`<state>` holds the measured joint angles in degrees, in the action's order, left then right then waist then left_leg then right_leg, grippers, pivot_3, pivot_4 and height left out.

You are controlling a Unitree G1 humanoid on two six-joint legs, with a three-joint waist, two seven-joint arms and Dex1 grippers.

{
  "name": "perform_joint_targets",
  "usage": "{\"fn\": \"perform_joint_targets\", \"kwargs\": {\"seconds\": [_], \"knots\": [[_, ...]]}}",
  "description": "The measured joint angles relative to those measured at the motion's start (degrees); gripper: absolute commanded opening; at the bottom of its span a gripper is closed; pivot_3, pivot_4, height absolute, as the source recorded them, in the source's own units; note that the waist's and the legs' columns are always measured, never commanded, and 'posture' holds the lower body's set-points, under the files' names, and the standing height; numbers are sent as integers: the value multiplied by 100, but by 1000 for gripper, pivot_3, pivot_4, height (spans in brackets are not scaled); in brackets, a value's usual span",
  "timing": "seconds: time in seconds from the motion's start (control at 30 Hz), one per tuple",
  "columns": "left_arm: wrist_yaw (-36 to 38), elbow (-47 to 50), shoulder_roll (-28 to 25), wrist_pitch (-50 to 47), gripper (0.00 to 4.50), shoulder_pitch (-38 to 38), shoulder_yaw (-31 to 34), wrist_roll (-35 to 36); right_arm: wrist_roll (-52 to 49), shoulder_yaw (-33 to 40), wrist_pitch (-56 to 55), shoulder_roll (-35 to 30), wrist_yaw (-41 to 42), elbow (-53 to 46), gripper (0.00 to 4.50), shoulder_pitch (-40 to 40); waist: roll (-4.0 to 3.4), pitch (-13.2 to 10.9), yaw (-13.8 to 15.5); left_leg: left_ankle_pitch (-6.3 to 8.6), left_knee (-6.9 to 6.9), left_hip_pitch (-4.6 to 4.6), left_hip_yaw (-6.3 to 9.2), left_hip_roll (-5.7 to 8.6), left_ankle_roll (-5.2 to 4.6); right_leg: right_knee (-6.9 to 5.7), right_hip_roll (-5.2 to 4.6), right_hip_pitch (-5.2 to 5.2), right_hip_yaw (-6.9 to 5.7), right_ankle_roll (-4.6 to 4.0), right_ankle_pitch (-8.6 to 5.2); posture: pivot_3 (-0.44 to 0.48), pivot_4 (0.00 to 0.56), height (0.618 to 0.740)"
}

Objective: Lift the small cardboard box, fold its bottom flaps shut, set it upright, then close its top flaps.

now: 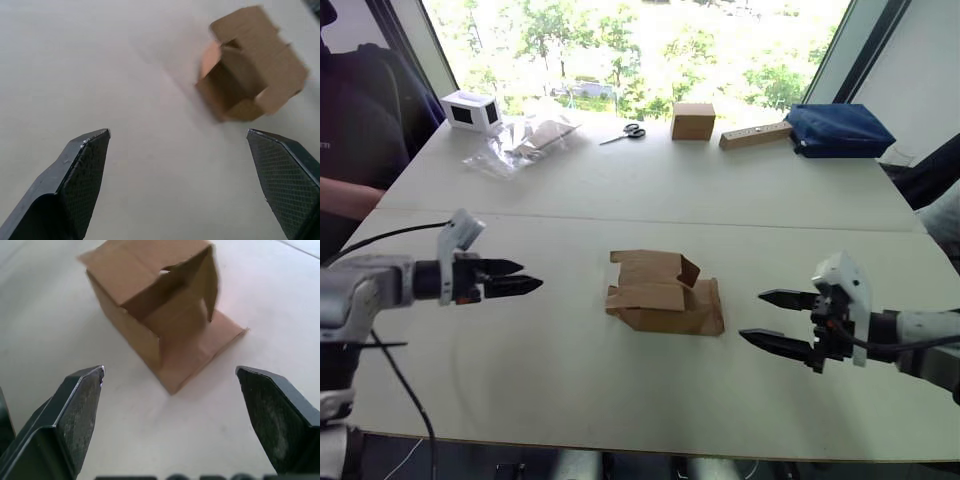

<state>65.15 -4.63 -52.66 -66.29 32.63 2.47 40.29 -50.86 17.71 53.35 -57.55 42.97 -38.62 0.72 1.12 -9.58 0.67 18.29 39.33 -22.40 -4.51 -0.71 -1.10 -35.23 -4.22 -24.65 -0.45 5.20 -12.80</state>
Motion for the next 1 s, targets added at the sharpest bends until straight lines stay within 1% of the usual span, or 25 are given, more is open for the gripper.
{"fn": "perform_joint_targets", "kwargs": {"seconds": [0.1, 0.23, 0.37, 0.47, 0.73, 0.97, 1.0], "knots": [[-134, -386, 806, -710, 4465, 702, -371, 151, 53, -298, 17, -6, -128, -244, 4453, -299, 1, 0, 2, 0, 19, -1, 6, 1, -1, -6, 2, 6, 1, 7, 3, 0, 150, 740], [-305, -938, 1480, -1363, 4465, 1110, -493, 260, 77, -370, 153, -72, -347, -478, 4453, -395, 8, -4, -36, 0, 36, -6, 7, -11, -1, -10, 12, 5, 4, 6, 3, 0, 150, 740], [-345, -1317, 2021, -1459, 4465, 1303, -650, 266, 58, -352, 310, -155, -568, -802, 4453, -372, 7, -4, -18, 0, 47, -4, 11, -14, -1, -21, 13, 7, 5, 2, 0, 0, 150, 740], [-361, -1619, 2224, -1365, 4465, 1328, -819, 149, -5, -324, 403, -153, -719, -908, 4453, -278, 7, -4, -20, 0, 48, -5, 11, -14, -1, -21, 13, 6, 7, -7, -5, 0, 150, 740], [-436, -2316, 2926, -1124, 4465, 1511, -801, 29, -127, -139, 475, -91, -986, -983, 4453, -81, 7, -4, 5, 7, 64, -14, 11, -9, -12, -21, 5, 7, 7, -12, -7, 0, 150, 740], [-450, -2592, 3048, -1061, 4465, 1547, -650, 18, -165, -133, 478, -91, -1056, -1006, 4453, -26, 8, -4, -5, 8, 63, -12, 11, -13, -14, -23, 7, 6, 7, -12, -7, 0, 150, 740], [-458, -2625, 3057, -1037, 4235, 1550, -588, 17, -167, -133, 477, -91, -1056, -1006, 4490, -4, 7, -4, -2, 8, 64, -12, 11, -13, -14, -23, 6, 6, 7, -12, -7, 0, 150, 740]]}}
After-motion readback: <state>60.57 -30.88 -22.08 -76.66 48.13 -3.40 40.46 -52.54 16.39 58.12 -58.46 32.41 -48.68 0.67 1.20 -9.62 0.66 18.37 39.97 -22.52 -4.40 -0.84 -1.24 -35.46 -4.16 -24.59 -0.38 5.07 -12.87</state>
